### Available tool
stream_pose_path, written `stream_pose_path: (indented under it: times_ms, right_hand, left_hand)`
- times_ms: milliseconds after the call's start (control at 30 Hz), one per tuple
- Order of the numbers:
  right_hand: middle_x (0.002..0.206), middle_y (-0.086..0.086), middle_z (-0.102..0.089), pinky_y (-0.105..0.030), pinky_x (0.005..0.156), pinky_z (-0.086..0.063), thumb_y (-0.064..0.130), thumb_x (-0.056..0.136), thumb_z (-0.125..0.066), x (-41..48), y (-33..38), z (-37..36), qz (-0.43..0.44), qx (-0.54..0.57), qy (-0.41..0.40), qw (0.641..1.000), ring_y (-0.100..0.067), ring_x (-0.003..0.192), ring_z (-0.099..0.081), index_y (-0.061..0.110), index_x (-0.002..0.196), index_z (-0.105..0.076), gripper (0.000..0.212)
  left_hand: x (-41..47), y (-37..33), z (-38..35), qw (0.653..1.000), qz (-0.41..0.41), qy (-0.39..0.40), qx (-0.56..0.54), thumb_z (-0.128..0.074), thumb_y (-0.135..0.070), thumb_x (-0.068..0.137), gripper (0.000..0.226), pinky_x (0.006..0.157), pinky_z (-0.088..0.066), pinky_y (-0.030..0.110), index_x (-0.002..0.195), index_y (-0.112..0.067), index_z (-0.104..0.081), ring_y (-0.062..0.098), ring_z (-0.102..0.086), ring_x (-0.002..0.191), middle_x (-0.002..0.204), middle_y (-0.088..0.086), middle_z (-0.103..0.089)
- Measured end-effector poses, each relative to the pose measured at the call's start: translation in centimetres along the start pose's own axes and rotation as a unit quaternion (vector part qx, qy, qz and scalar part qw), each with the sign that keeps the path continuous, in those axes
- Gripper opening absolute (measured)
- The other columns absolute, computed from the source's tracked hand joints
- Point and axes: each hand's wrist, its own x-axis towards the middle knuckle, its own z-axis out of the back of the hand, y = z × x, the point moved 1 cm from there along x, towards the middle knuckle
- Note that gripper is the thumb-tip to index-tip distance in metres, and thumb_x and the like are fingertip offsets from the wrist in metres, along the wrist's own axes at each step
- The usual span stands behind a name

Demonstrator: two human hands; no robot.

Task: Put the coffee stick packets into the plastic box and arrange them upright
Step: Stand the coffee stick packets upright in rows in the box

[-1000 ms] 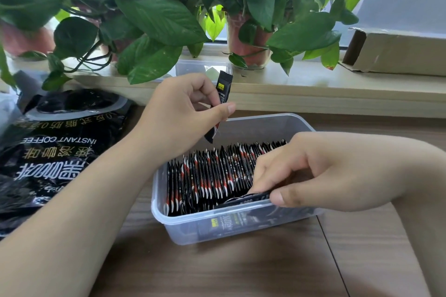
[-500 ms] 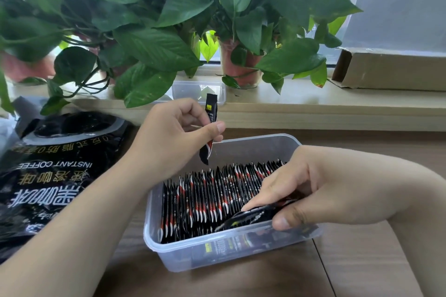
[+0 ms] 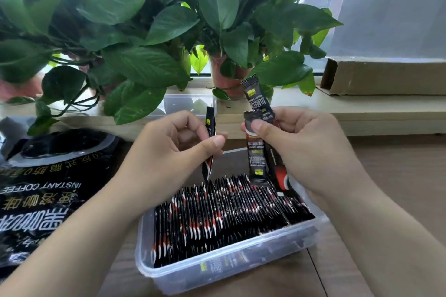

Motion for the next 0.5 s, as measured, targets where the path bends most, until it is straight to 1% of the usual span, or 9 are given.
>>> stream_pose_path:
  times_ms: [33,67,133,200,233,267,333,433,500]
  right_hand:
    - [0.083,0.001,-0.079,-0.041,0.079,-0.062,0.012,0.087,-0.074,-0.1,-0.1,-0.6,-0.003,0.02,-0.017,1.0,-0.019,0.082,-0.076,0.015,0.089,-0.079,0.006]
    - [0.082,-0.001,-0.079,-0.036,0.072,-0.063,0.01,0.086,-0.074,-0.2,-0.3,-1.2,-0.011,0.042,-0.025,0.999,-0.018,0.079,-0.076,0.013,0.088,-0.078,0.005]
    - [0.079,-0.004,-0.078,-0.026,0.056,-0.057,0.006,0.085,-0.075,-0.5,-0.5,-2.4,-0.035,0.089,-0.031,0.995,-0.014,0.067,-0.073,0.011,0.087,-0.077,0.006]
    - [0.078,-0.005,-0.078,-0.026,0.053,-0.054,0.006,0.084,-0.076,-0.6,-0.7,-3.4,-0.043,0.114,-0.026,0.992,-0.012,0.063,-0.069,0.01,0.087,-0.078,0.006]
    - [0.078,-0.004,-0.078,-0.026,0.055,-0.054,0.008,0.083,-0.077,-0.6,-0.8,-3.8,-0.044,0.115,-0.022,0.992,-0.011,0.063,-0.068,0.011,0.086,-0.078,0.005]
    - [0.075,-0.002,-0.078,-0.025,0.055,-0.053,0.01,0.082,-0.077,-0.6,-0.8,-4.1,-0.048,0.114,-0.018,0.992,-0.01,0.063,-0.067,0.013,0.083,-0.078,0.003]
    - [0.068,0.0,-0.073,-0.027,0.058,-0.05,0.015,0.083,-0.078,-0.6,-1.0,-4.5,-0.064,0.109,-0.011,0.992,-0.015,0.061,-0.06,0.015,0.075,-0.078,0.008]
    - [0.07,-0.01,-0.062,-0.043,0.066,-0.046,0.023,0.087,-0.075,-0.6,-0.9,-4.7,-0.078,0.109,0.008,0.991,-0.023,0.068,-0.05,0.017,0.072,-0.078,0.016]
    - [0.071,-0.007,-0.065,-0.049,0.07,-0.054,0.022,0.089,-0.072,-0.6,-0.6,-4.6,-0.08,0.114,0.015,0.99,-0.022,0.069,-0.054,0.021,0.07,-0.079,0.02]
  left_hand:
    - [0.0,0.1,-0.2,1.0,0.005,0.008,0.0,-0.081,-0.039,0.076,0.03,0.081,-0.055,0.063,0.075,-0.018,-0.06,0.045,-0.072,0.083,0.082,0.014,-0.077]
    - [-0.1,0.2,-0.3,1.0,0.007,0.015,0.001,-0.082,-0.037,0.077,0.03,0.069,-0.054,0.056,0.075,-0.016,-0.06,0.042,-0.07,0.072,0.077,0.018,-0.075]
    - [-0.1,0.3,-0.5,0.999,0.006,0.031,0.012,-0.082,-0.034,0.079,0.031,0.057,-0.042,0.035,0.076,-0.014,-0.059,0.024,-0.055,0.054,0.067,0.019,-0.069]
    - [-0.3,0.2,-0.6,0.999,0.017,0.041,0.015,-0.078,-0.032,0.075,0.03,0.05,-0.036,0.019,0.076,-0.011,-0.057,0.012,-0.045,0.044,0.055,0.007,-0.063]
    - [-0.3,0.2,-0.7,0.999,0.025,0.039,0.016,-0.078,-0.032,0.073,0.031,0.045,-0.033,0.016,0.076,-0.01,-0.057,0.008,-0.042,0.04,0.053,0.0,-0.062]
    - [-0.3,0.2,-0.7,0.999,0.033,0.034,0.021,-0.078,-0.033,0.071,0.032,0.042,-0.031,0.016,0.075,-0.011,-0.056,0.007,-0.04,0.038,0.052,-0.002,-0.062]
    - [-0.2,0.4,-0.5,0.998,0.042,0.02,0.039,-0.08,-0.038,0.068,0.034,0.044,-0.028,0.018,0.073,-0.014,-0.056,0.011,-0.038,0.038,0.053,0.002,-0.063]
    - [-0.2,0.5,-0.2,0.998,0.046,0.001,0.053,-0.085,-0.039,0.071,0.037,0.046,-0.03,0.019,0.074,-0.014,-0.058,0.011,-0.042,0.038,0.055,0.004,-0.066]
    - [-0.2,0.4,-0.2,0.998,0.038,-0.009,0.055,-0.084,-0.029,0.077,0.029,0.049,-0.034,0.02,0.074,-0.013,-0.06,0.012,-0.047,0.041,0.057,0.005,-0.068]
